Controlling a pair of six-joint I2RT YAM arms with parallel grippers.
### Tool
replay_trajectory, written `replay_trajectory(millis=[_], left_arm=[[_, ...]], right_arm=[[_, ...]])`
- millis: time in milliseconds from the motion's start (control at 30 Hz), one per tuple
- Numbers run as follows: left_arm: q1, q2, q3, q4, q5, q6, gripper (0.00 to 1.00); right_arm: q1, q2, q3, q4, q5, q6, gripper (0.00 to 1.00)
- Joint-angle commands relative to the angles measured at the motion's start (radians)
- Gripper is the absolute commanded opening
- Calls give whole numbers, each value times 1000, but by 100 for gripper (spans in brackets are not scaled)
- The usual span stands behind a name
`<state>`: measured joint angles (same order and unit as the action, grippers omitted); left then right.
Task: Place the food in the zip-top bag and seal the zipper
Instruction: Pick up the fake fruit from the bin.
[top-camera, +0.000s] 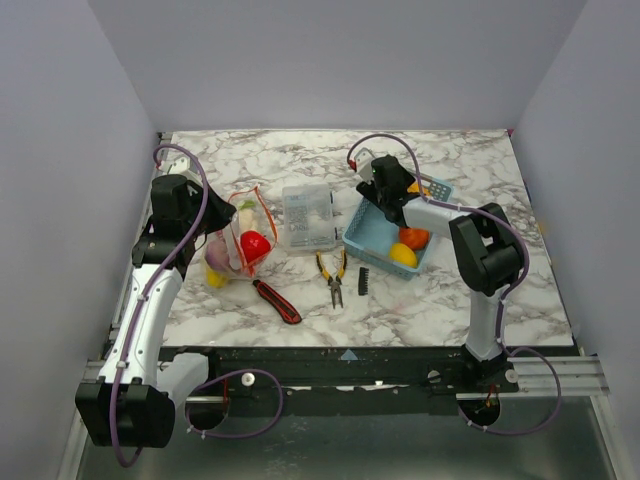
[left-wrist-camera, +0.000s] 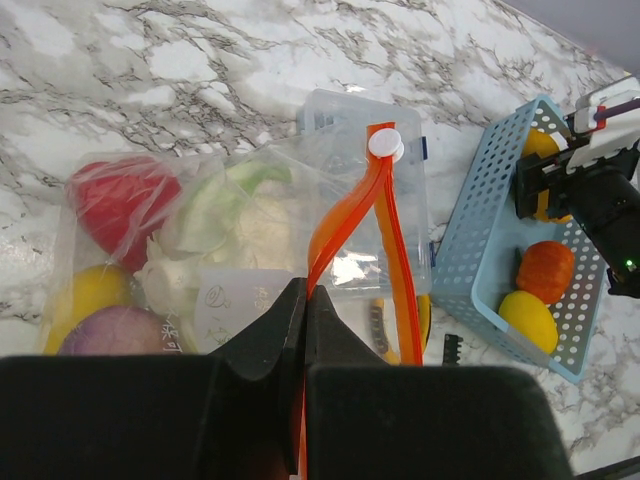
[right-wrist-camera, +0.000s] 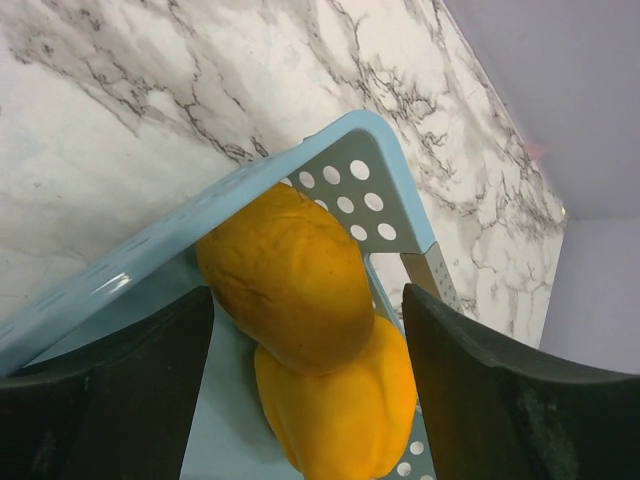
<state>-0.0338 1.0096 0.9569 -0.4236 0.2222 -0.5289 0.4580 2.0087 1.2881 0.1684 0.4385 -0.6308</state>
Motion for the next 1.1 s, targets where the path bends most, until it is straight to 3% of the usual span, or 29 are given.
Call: replay_trajectory(millis=[0,167,233,433,600,800,933,1067], left_arm=[[6,7,1,18,24,-9,0],[6,7,2,18,23,-9,0],[7,7,0,18,25,-9,0],[6,7,1,19,25,-10,0],[6,4,0,19,28,-11,0],[6,2,-1,20,28,-11,0],[6,3,-2,19,25,-9,0],[6,3,0,17,19,-5,0]], right_arm=[[-4,24,-32,17,-51,18,73],[-4,17,-39,11,-70,28,48],[-4,11,-42,12,-66,33,42],[-4,-67,-74,34,-34,61,31],[-2,-176,-110,8,-6,142,27],[4,-320,-133,-108,-60,333,17],[25,-385,-111,-224,-160,534,1],[74,-448,-101,-255,-304,729,0]])
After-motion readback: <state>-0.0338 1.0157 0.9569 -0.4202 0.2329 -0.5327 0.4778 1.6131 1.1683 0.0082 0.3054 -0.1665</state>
